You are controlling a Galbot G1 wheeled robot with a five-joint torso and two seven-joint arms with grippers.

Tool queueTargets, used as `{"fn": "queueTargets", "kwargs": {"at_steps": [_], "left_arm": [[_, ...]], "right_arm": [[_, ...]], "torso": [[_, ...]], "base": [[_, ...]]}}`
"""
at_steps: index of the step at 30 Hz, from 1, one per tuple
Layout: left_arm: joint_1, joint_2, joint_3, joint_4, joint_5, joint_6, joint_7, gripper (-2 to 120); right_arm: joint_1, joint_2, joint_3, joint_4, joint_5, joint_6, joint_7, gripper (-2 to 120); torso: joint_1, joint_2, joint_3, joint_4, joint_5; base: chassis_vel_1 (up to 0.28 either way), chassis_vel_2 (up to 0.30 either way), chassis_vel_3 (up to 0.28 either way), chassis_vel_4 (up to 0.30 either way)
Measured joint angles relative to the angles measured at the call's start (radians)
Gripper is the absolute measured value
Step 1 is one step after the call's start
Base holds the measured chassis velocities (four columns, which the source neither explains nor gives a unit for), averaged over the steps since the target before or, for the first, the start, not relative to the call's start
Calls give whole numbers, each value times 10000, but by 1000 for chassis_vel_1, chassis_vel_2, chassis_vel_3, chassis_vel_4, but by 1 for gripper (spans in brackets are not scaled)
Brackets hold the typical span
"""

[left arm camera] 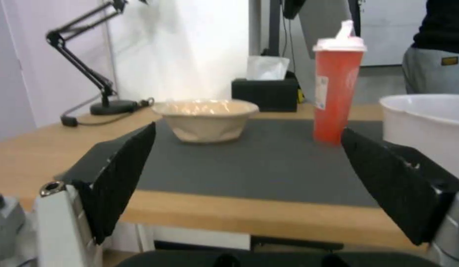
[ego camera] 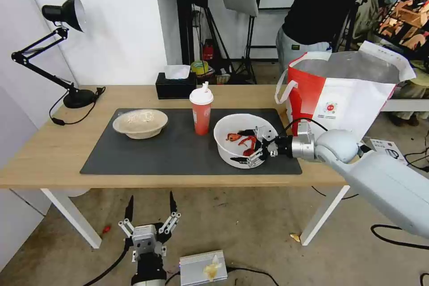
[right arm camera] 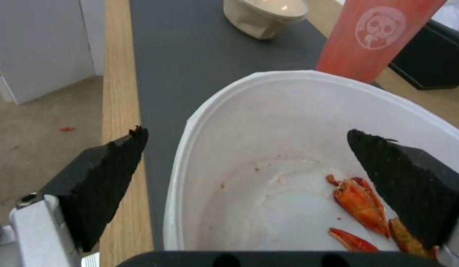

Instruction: Pick up the trash from the table and place it into the takeout bag.

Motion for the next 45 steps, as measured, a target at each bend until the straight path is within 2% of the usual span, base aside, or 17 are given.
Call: {"fn": "queueTargets", "kwargs": {"at_steps": [11, 14, 34, 45], "left_arm": [[-325, 638, -1350, -514, -795, 206, 283, 100], [-378, 765, -1478, -576, -940, 275, 314, 100], [-464, 777, -1188, -254, -880, 344, 358, 100], [-526, 751, -1115, -174, -857, 322, 359, 100]], "right_arm": [[-187, -7, 92, 40, -29, 35, 0, 100], [-187, -28, 115, 42, -28, 43, -1, 100], [178, -64, 123, 118, 336, 68, -95, 100], [-156, -157, 87, 373, 216, 23, -128, 100]], "torso": [[0, 0, 0, 0, -1], [0, 0, 0, 0, -1], [0, 0, 0, 0, 0], [0, 0, 0, -1, 0]], "base": [[0, 0, 0, 0], [0, 0, 0, 0], [0, 0, 0, 0], [0, 0, 0, 0]]}}
